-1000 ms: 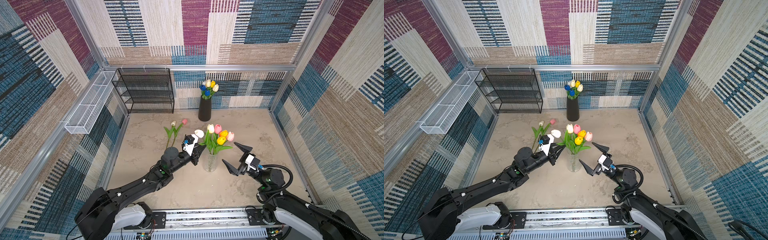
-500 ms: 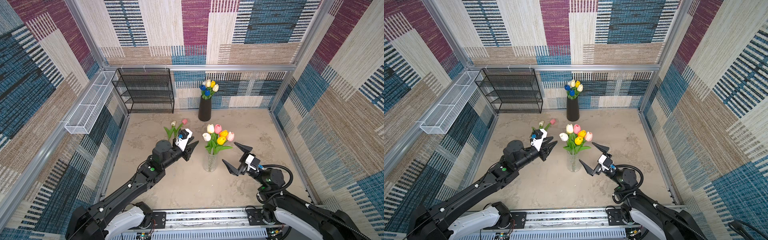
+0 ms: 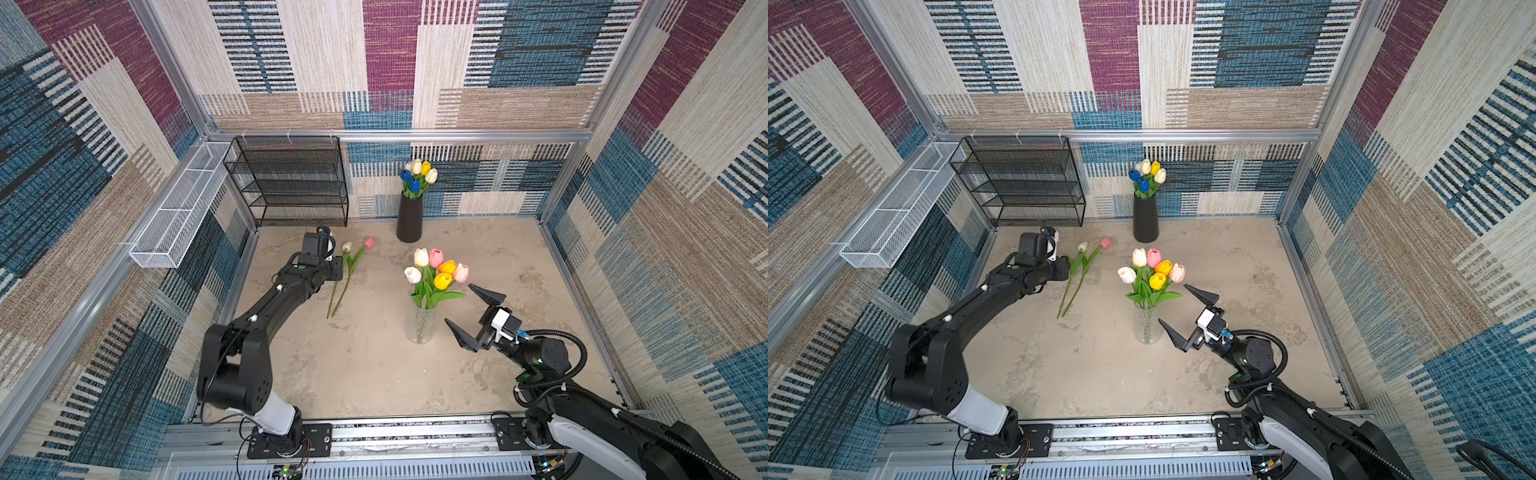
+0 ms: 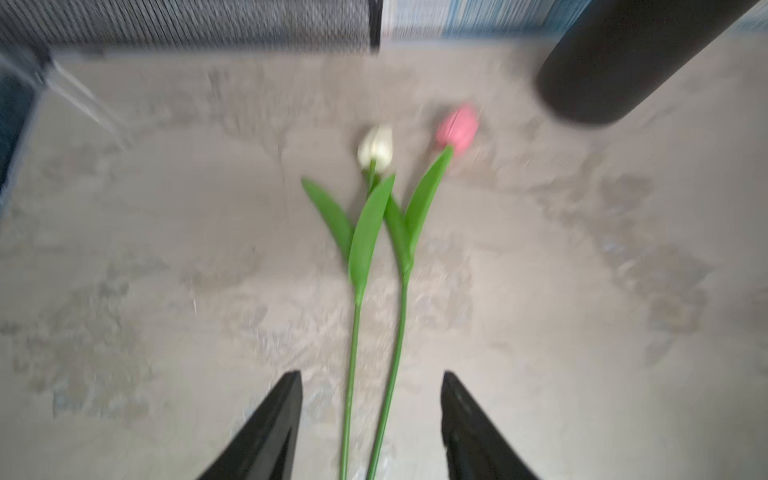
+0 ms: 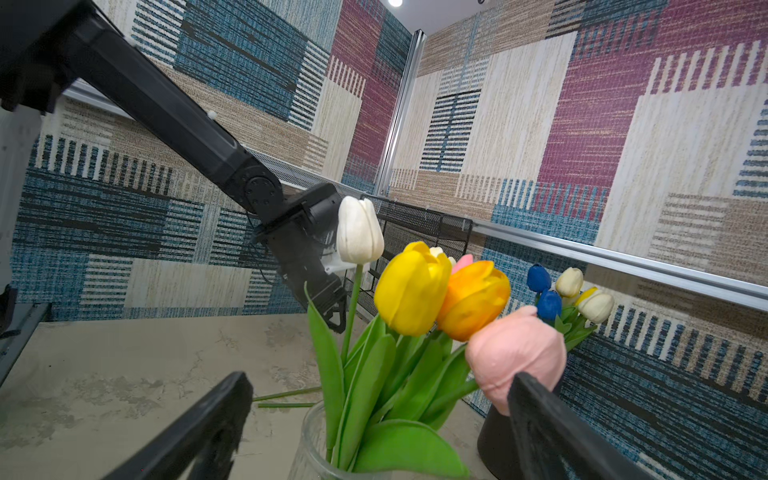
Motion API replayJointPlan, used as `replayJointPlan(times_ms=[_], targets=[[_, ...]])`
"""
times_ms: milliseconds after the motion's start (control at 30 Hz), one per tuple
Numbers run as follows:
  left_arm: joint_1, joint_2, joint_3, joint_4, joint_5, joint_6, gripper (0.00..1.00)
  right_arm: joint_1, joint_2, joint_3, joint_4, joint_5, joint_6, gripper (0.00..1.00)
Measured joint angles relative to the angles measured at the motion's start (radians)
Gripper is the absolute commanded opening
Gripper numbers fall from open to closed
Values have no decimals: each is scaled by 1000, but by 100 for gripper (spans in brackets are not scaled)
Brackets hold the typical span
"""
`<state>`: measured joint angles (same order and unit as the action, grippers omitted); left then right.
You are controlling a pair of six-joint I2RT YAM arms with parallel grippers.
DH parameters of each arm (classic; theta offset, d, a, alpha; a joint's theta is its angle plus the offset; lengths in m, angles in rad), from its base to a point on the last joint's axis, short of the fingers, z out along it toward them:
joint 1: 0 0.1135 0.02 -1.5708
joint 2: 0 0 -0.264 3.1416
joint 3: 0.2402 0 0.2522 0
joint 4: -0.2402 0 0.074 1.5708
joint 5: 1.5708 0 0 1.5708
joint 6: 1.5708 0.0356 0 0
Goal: Arrange the flowers into the vase
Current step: 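Move the left gripper to the loose tulips and grip another white tulip stem, then lift the second white tulip and carry it over the glass vase with the left gripper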
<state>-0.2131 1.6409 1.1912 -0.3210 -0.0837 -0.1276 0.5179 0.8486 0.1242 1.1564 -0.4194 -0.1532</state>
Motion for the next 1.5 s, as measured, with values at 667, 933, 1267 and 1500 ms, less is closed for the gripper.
replayJointPlan(times_ms=[667,933,1267,1500], targets=[[8,481,391,-377,-68,75,40,0,-4,-11,29,-68,-1,100],[8,513,427,-365,-76,82,7,0,-4,-11,29,-67,-1,100],[12,434,346,-373,-100,79,0,0,1,-11,28,-58,-1,100],[-2,0,18,-161,-53,41,0,0,-4,-11,28,-41,-1,100]])
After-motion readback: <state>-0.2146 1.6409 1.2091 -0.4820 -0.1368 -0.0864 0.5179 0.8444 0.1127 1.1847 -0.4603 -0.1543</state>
